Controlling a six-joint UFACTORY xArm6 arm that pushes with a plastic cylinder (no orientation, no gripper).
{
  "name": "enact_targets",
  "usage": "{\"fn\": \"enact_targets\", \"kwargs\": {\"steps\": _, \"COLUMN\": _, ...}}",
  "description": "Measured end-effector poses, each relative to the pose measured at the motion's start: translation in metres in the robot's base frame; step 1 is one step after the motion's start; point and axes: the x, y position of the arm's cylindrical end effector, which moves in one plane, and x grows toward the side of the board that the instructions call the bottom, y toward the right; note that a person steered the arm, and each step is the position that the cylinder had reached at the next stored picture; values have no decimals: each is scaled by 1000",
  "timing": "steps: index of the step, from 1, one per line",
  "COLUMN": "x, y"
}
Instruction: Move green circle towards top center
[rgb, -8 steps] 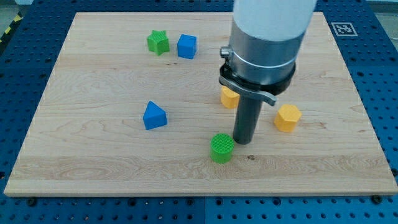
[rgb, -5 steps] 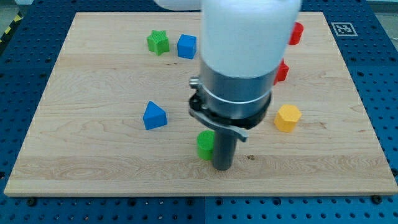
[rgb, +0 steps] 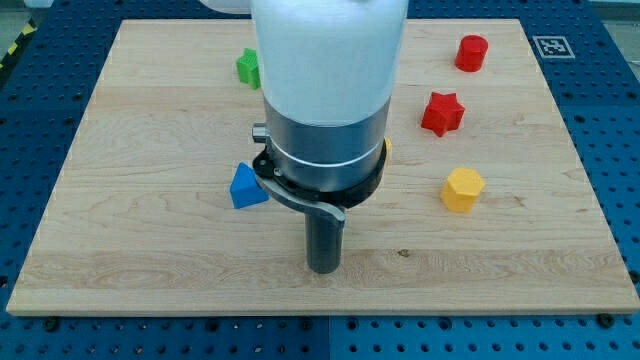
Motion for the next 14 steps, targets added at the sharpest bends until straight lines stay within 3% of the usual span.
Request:
{"fn": "enact_targets", "kwargs": {"steps": 7, "x": -130, "y": 3}}
{"fn": "enact_targets", "kwargs": {"steps": 9, "x": -130, "y": 41}}
{"fn": "enact_targets", "kwargs": {"steps": 14, "x": -173, "y": 52}}
